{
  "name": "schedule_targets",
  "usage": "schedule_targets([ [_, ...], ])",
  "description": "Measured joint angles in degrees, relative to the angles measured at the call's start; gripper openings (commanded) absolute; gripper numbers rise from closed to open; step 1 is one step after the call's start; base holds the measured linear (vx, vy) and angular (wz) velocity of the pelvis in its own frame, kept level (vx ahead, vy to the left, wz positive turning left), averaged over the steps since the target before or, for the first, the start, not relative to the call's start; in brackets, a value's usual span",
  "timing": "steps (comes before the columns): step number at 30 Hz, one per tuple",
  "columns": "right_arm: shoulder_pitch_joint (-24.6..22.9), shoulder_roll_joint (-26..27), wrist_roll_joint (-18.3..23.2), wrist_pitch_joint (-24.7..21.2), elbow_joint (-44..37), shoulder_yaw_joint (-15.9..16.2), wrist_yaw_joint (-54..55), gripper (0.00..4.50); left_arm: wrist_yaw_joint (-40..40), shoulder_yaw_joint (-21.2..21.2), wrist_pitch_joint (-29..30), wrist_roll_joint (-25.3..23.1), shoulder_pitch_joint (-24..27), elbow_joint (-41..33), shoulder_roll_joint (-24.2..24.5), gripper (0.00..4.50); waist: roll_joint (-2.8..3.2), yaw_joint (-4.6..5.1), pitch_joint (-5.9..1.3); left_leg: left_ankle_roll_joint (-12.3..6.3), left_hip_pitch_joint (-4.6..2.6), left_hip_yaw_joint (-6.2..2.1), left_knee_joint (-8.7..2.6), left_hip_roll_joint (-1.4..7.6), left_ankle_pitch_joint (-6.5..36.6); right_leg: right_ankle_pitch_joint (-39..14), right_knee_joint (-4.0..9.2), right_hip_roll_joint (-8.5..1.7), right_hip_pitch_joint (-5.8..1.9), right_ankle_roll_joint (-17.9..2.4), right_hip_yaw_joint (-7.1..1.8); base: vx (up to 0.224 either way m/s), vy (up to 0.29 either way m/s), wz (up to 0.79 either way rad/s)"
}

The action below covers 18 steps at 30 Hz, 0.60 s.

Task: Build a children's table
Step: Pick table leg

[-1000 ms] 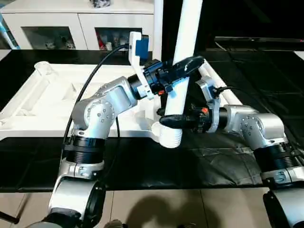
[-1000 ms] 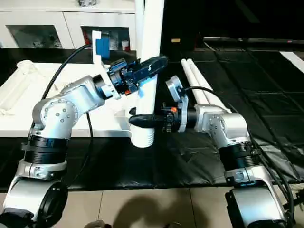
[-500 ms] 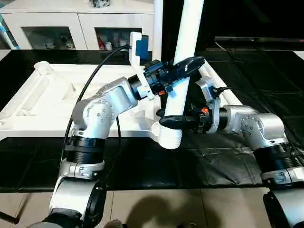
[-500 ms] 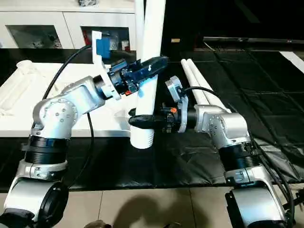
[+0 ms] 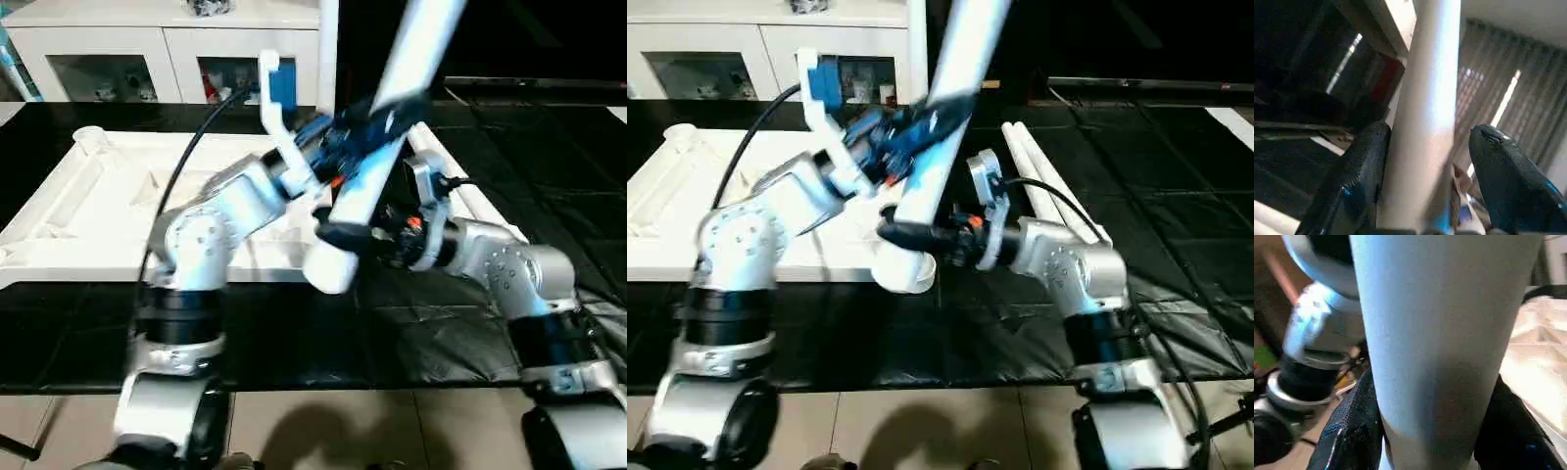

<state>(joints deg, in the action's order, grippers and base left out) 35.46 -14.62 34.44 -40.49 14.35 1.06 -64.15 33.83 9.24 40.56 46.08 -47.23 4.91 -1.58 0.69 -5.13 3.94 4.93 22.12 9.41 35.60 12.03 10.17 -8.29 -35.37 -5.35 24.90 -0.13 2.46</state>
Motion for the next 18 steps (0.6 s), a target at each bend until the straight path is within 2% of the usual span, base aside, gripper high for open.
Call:
schedule_targets([
  [5, -1.51, 1.51, -1.40, 0.32, -0.07, -0.47, 4.61, 1.93, -1.64, 3.55, -1.33, 4.23, -1.50, -0.07, -1.57, 2.93, 0.00, 0.04, 0.00, 0.00, 0.01, 0.00, -0.01, 0.00, 0.01, 0.00, 0.03, 0.00, 0.00, 0.00, 0.01, 0.000, 0.000, 0.00],
  [9, -2.73, 3.06, -2.73, 2.55, -0.08, -0.64, 7.36, 1.93, -3.65, 6.16, -4.32, 4.10, -2.55, 0.63, -1.17, 2.93, 0.00, 0.17, 0.00, 0.01, -0.01, -0.01, -0.01, 0.01, 0.00, 0.02, 0.02, 0.02, 0.02, 0.03, 0.00, 0.000, 0.000, 0.00],
  [11, -2.74, 3.81, -3.35, 4.82, -0.16, -0.84, 9.51, 1.93, -6.57, 7.23, -6.48, 1.82, -3.45, 2.81, 0.05, 2.93, 0.00, 0.15, 0.00, 0.02, -0.05, -0.02, -0.01, 0.00, 0.00, 0.04, 0.03, 0.02, -0.03, 0.05, 0.00, 0.000, 0.000, 0.00],
  [13, -2.74, 4.72, -4.67, 7.63, -0.21, -0.81, 11.74, 1.93, -9.58, 6.86, -8.14, -2.95, -4.09, 6.28, 2.57, 2.93, 0.02, 0.18, 0.00, 0.03, -0.04, -0.02, -0.01, 0.00, -0.01, 0.15, 0.13, 0.03, -0.03, 0.35, -0.01, 0.000, 0.000, 0.00],
  [16, -2.74, 4.88, -8.16, 11.53, -0.11, -0.65, 15.10, 1.93, -11.05, 2.39, -8.57, -11.02, -2.90, 8.39, 7.11, 2.93, 0.01, 0.15, 0.00, 0.09, 0.01, -0.07, -0.02, 0.00, -0.04, 0.16, 0.19, 0.04, -0.02, 0.54, -0.01, 0.000, 0.000, 0.00],
  [18, -2.73, 4.70, -9.99, 12.91, -0.07, -0.26, 15.81, 1.93, -10.98, -0.35, -8.26, -13.25, -1.93, 8.23, 7.61, 2.93, 0.01, -0.10, 0.00, 0.09, 0.10, -0.07, -0.01, -0.01, -0.05, 0.23, 0.19, 0.00, -0.02, 0.44, 0.00, 0.000, 0.000, 0.00],
])
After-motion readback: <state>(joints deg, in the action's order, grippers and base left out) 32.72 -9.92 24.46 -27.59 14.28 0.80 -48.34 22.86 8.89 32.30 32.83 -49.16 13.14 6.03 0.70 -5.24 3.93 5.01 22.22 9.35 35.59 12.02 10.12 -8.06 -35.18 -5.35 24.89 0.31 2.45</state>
